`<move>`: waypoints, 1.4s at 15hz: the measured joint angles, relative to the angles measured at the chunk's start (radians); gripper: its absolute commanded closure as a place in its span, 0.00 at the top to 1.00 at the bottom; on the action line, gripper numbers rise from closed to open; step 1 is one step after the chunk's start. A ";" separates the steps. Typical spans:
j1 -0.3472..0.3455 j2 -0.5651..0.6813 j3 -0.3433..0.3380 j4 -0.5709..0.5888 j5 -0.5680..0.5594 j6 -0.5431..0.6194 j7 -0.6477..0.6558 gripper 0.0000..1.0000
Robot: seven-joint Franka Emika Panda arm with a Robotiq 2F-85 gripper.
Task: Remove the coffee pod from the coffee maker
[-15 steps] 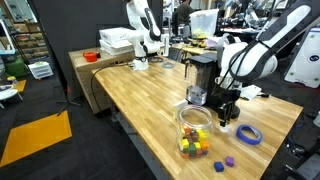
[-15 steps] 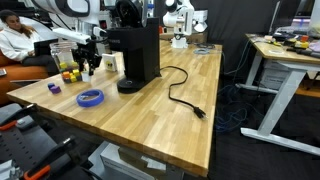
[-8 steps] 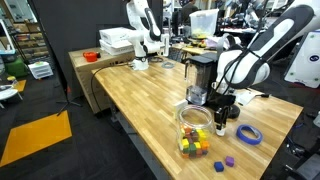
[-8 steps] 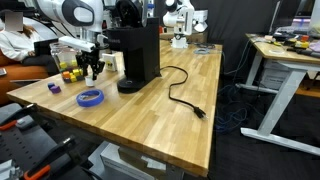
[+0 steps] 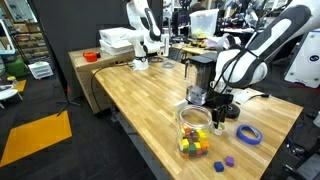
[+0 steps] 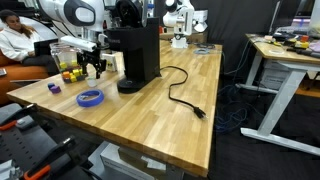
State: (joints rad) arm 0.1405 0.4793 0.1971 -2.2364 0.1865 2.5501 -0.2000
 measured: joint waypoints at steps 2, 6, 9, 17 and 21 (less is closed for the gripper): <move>0.000 -0.006 0.004 0.002 0.000 0.000 0.001 1.00; 0.001 -0.088 0.031 -0.014 0.001 -0.004 0.016 1.00; 0.009 -0.220 0.062 -0.069 0.006 -0.009 0.058 1.00; 0.081 -0.595 0.075 -0.263 0.008 -0.144 0.227 1.00; 0.118 -0.770 0.077 -0.314 0.007 -0.241 0.308 1.00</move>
State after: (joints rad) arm 0.2583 -0.2907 0.2737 -2.5499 0.1930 2.3090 0.1080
